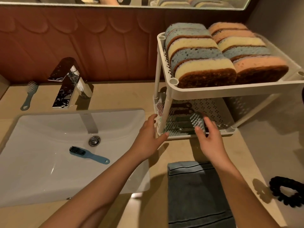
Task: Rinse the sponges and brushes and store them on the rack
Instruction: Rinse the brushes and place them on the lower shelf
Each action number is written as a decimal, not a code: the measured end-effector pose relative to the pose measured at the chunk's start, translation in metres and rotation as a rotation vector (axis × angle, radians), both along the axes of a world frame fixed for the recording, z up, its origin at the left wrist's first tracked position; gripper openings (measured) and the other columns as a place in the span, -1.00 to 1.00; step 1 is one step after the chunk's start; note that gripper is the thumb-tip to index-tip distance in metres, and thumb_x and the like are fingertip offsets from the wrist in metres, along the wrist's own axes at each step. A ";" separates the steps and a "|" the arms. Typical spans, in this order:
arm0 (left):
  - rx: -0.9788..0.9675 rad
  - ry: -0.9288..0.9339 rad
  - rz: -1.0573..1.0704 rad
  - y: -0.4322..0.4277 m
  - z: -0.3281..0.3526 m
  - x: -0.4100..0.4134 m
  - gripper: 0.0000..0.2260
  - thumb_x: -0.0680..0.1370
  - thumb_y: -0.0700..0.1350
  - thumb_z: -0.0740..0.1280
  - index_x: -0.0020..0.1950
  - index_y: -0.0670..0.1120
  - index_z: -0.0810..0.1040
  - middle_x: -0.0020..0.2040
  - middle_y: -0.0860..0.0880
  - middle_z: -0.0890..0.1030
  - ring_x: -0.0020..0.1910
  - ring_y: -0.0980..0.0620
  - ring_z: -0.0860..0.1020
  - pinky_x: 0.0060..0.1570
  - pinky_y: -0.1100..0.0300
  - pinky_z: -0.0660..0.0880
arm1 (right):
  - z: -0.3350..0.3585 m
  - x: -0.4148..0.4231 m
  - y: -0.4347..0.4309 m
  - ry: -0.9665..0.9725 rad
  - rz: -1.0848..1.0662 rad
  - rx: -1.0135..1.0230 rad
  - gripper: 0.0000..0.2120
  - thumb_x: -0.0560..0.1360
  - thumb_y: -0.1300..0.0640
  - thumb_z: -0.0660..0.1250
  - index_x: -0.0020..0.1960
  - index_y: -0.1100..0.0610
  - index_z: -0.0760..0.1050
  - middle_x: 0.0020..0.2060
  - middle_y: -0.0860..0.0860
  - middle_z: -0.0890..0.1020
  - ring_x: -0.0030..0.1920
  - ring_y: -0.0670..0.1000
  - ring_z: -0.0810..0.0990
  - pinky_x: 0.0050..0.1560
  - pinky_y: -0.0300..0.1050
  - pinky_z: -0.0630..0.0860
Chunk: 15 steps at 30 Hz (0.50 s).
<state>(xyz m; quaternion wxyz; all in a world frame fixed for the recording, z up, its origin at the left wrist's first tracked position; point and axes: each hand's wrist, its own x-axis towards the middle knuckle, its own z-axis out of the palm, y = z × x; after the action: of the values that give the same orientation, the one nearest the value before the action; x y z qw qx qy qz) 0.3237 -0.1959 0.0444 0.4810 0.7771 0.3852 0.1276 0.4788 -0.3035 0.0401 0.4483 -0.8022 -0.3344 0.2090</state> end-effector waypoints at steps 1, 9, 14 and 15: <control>0.018 -0.037 0.014 0.001 0.000 0.005 -0.38 0.52 0.00 0.33 0.49 -0.01 0.10 0.46 -0.05 0.28 0.39 -0.02 0.31 0.32 0.10 0.31 | 0.000 0.007 0.000 -0.027 0.014 -0.014 -0.55 0.56 0.17 0.23 0.42 0.10 0.25 0.15 -0.02 0.48 0.13 -0.11 0.44 0.09 -0.32 0.35; 0.403 0.188 0.059 0.010 -0.009 0.025 -0.71 0.61 0.06 0.11 0.26 -0.03 0.41 0.05 -0.11 0.63 -0.02 -0.16 0.58 -0.16 0.07 0.49 | -0.002 0.055 0.010 -0.311 0.122 -0.267 -0.71 0.50 0.19 0.31 0.22 0.15 0.46 0.04 0.17 0.59 0.09 0.18 0.53 0.04 -0.10 0.43; 0.546 0.234 0.023 0.011 -0.010 0.024 -0.69 0.62 0.07 0.06 0.23 -0.08 0.40 -0.01 -0.15 0.62 -0.08 -0.21 0.57 -0.24 0.08 0.39 | -0.022 0.066 0.018 -0.310 0.231 -0.401 -0.75 0.50 0.18 0.29 0.17 0.05 0.52 0.10 0.15 0.59 0.17 0.20 0.49 0.22 0.13 0.41; 0.543 0.239 0.019 0.012 -0.010 0.024 -0.69 0.62 0.07 0.06 0.23 -0.07 0.40 -0.01 -0.15 0.62 -0.07 -0.21 0.57 -0.22 0.06 0.41 | -0.027 0.066 0.019 -0.298 0.244 -0.413 -0.75 0.50 0.19 0.30 0.17 0.05 0.52 0.13 0.13 0.58 0.19 0.18 0.48 0.23 0.11 0.41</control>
<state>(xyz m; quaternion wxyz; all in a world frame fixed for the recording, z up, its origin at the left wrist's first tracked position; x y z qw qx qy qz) 0.3480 -0.1844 0.0341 0.2058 0.8832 0.3981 0.1381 0.5451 -0.2844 0.0134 0.1930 -0.8521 -0.4412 0.2049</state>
